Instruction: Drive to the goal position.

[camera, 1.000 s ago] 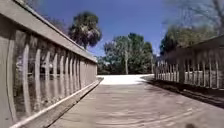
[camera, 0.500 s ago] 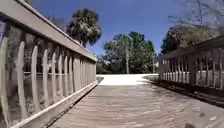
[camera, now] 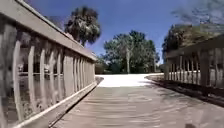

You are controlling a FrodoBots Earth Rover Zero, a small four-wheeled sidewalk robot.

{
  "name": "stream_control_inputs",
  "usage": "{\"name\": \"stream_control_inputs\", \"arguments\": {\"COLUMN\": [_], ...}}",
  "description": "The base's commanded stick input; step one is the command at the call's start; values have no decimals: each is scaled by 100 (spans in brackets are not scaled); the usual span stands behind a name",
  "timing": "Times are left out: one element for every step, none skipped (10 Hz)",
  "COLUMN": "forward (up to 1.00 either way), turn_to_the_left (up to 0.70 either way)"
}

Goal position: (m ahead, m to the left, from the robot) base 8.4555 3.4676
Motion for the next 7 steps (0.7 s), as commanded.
{"name": "stream_control_inputs", "arguments": {"forward": [70, 70, 70, 70, 70, 70, 70], "turn_to_the_left": [0, 0, 0, 0, 0, 0, 0]}}
